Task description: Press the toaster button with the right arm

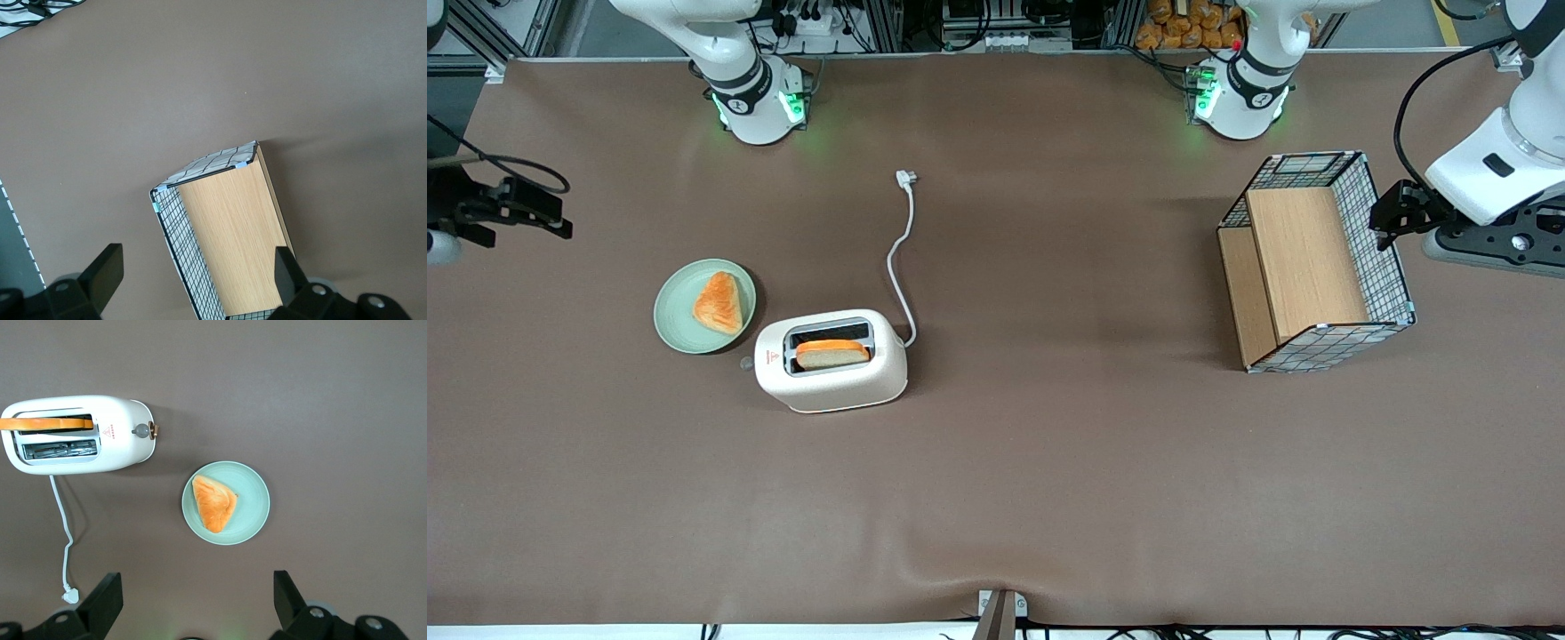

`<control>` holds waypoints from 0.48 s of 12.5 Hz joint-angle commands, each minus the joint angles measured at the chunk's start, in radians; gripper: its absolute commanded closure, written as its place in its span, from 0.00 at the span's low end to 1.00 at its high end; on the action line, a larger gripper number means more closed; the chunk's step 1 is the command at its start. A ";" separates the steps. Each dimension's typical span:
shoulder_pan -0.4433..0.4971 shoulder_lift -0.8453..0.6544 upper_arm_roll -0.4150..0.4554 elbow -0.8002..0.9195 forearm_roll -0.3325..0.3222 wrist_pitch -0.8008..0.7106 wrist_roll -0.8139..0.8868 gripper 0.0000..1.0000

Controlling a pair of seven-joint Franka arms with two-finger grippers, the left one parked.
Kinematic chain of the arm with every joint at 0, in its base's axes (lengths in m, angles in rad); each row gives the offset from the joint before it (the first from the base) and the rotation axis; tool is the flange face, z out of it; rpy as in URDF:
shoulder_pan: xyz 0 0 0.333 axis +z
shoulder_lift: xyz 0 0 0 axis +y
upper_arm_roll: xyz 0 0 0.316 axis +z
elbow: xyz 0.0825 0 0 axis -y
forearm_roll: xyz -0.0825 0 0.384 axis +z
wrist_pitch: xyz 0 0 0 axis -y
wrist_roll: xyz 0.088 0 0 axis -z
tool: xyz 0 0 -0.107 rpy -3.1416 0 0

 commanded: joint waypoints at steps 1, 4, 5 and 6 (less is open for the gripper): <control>0.032 -0.095 -0.006 -0.099 -0.029 0.050 0.023 0.00; 0.094 -0.086 -0.047 -0.083 -0.060 0.080 0.010 0.00; 0.092 -0.081 -0.046 -0.073 -0.068 0.074 0.010 0.00; 0.091 -0.081 -0.047 -0.073 -0.068 0.072 0.018 0.00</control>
